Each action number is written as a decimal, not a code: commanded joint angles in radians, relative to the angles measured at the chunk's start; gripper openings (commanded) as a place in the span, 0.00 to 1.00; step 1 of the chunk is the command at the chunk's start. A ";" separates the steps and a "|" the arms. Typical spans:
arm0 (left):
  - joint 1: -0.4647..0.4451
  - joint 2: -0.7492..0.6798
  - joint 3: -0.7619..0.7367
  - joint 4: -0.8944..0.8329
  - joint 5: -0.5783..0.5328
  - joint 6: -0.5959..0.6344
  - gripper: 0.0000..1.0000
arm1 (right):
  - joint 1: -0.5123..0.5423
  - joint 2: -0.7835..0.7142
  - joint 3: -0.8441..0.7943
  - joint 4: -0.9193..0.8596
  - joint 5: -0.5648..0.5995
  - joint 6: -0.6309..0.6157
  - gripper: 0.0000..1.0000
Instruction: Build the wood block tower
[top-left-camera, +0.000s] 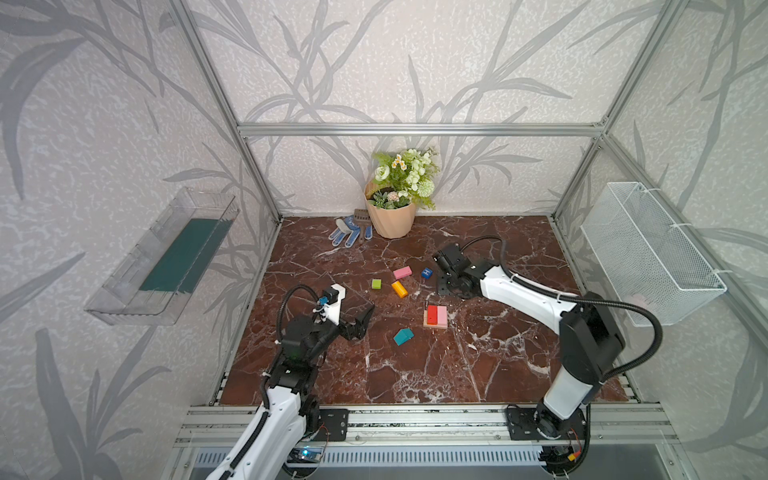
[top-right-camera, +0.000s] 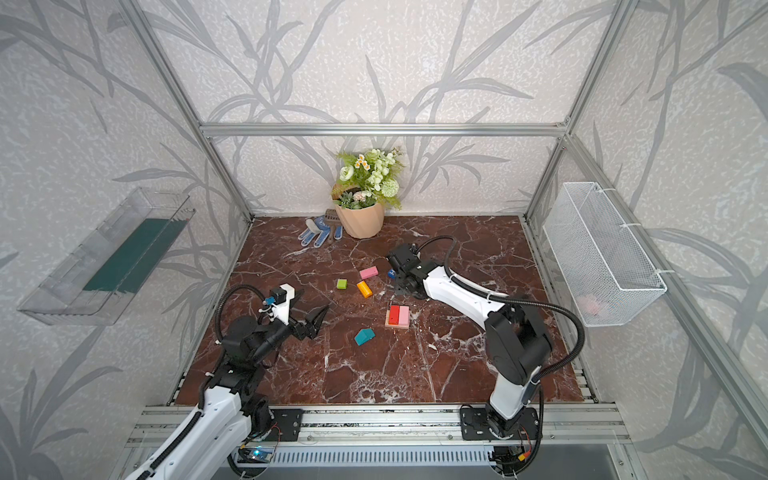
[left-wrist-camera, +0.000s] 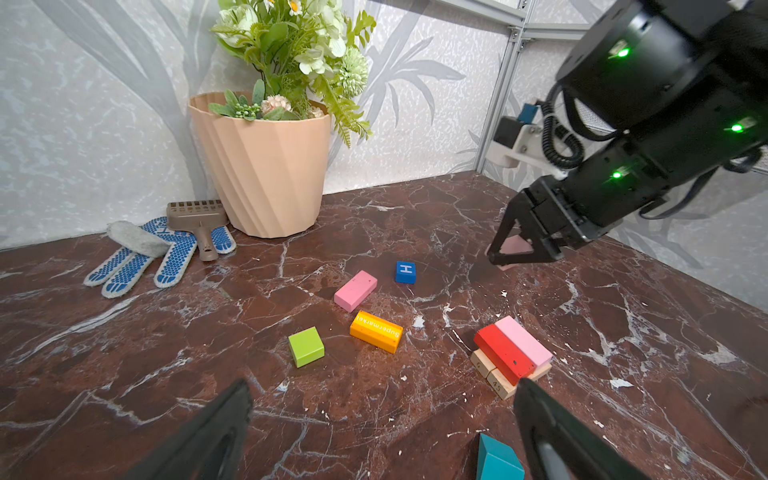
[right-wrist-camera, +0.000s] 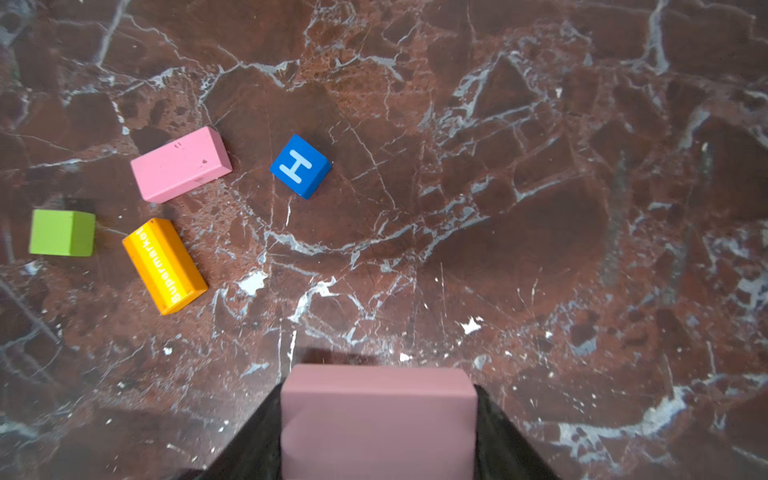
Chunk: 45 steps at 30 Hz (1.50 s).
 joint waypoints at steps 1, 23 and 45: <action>-0.003 -0.012 -0.012 0.019 0.013 0.003 0.99 | 0.026 -0.079 -0.100 0.045 0.010 0.059 0.51; -0.006 0.532 0.260 0.005 0.538 0.058 0.99 | 0.148 -0.022 -0.126 0.086 0.001 0.205 0.45; -0.030 0.557 0.268 -0.014 0.466 0.069 0.99 | 0.150 0.129 -0.043 0.043 0.002 0.215 0.44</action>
